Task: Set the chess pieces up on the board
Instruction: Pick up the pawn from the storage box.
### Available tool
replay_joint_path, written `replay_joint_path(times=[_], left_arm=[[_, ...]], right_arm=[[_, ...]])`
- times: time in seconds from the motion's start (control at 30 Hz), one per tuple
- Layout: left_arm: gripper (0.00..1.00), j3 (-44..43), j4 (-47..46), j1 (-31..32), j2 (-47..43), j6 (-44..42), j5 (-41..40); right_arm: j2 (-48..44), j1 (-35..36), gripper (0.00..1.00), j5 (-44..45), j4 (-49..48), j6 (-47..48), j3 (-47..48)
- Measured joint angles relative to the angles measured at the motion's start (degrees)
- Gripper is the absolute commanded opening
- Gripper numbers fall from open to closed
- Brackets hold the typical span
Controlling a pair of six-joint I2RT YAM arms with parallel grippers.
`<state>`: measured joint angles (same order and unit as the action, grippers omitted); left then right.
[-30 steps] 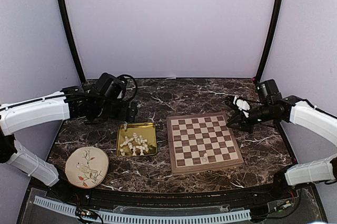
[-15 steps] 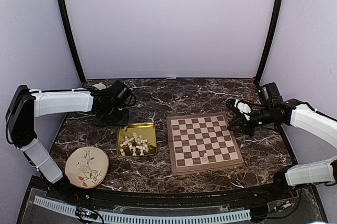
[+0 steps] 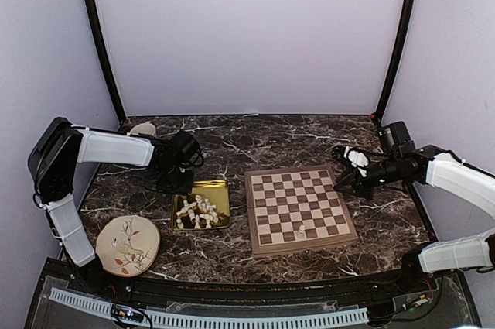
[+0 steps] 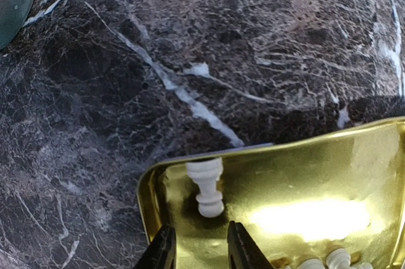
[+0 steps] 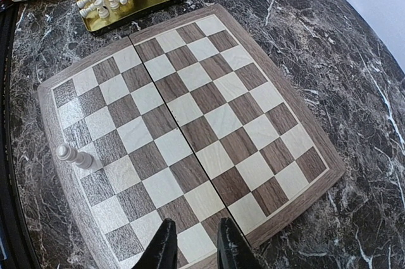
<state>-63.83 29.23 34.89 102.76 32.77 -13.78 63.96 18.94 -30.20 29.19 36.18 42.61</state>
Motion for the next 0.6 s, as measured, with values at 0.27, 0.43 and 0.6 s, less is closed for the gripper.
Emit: replay_joint_path(times=[0.27,0.43,0.6], left_arm=[[0.26,-0.66,-1.79,-1.75,1.75,-0.04,0.5],[0.31,-1.4,-2.69,-1.9,2.8,-0.2,1.14],[0.32,-2.16,-2.8,-1.9,2.62,-0.17,1.14]], right_arm=[[0.66,0.02,0.23,0.0,-0.02,0.28,0.0],[1.51,0.02,0.23,0.0,-0.02,0.59,0.0],[1.84,0.02,0.24,0.0,-0.02,0.83,0.0]])
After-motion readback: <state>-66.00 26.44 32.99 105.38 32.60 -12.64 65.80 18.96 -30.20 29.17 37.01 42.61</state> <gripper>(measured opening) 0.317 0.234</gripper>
